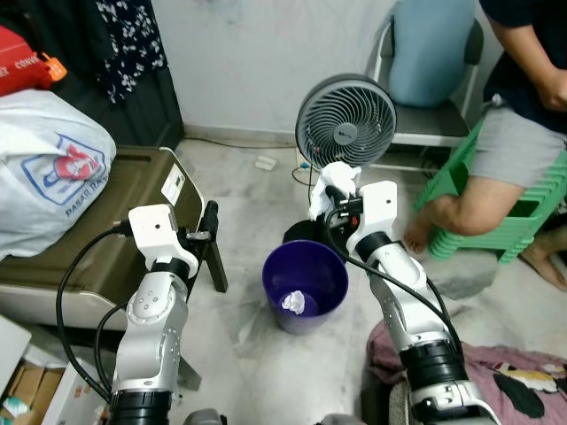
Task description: Clean up the room
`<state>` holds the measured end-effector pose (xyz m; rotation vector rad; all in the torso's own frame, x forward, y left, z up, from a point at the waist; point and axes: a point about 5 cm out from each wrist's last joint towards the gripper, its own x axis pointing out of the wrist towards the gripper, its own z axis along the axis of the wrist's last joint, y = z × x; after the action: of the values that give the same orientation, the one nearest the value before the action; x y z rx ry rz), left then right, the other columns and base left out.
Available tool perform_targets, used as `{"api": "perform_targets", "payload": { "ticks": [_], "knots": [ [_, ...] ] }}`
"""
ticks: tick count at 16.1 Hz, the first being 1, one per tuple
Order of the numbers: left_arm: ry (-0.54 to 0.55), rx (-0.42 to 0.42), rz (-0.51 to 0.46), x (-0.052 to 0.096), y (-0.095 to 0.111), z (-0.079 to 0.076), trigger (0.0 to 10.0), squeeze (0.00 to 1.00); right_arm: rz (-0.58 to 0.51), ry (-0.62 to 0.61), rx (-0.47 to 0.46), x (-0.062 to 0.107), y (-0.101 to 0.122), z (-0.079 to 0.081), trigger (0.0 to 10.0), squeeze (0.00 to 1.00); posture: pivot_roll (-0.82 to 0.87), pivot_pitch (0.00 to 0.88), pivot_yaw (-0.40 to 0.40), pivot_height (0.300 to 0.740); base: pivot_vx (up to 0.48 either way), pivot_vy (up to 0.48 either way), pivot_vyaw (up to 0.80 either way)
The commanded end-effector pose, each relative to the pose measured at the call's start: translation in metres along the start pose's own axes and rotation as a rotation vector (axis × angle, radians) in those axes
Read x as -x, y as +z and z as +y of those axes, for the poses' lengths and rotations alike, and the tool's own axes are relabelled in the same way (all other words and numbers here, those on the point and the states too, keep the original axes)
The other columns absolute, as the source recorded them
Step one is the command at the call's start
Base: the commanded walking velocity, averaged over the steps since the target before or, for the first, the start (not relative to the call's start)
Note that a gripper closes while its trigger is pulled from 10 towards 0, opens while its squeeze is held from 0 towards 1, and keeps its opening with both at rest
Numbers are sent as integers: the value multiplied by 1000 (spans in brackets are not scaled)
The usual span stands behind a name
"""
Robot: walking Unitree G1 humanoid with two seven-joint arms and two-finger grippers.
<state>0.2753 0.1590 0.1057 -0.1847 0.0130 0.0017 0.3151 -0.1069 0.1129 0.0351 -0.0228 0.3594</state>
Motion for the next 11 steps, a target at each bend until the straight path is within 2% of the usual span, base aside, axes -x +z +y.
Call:
{"api": "perform_targets", "payload": {
  "ticks": [1,3,6,11],
  "knots": [
    [5,1,5,0,1,6,10000,0,-11,20,-7,-4,5,5,10000,0,-74,0,-12,740,0,0,-475],
    [-63,23,35,0,-2,4,10000,0,-7,13,-12,-4,4,4,10000,0,-74,0,-11,740,0,0,-800],
    [-132,1,51,1,-4,3,10000,0,-5,7,-15,-3,4,3,10000,0,-74,0,-11,740,0,0,-800],
    [-175,10,47,3,-3,1,10000,0,-4,8,-13,-3,4,3,10000,0,-73,0,-11,740,0,0,0]
  ]
}}
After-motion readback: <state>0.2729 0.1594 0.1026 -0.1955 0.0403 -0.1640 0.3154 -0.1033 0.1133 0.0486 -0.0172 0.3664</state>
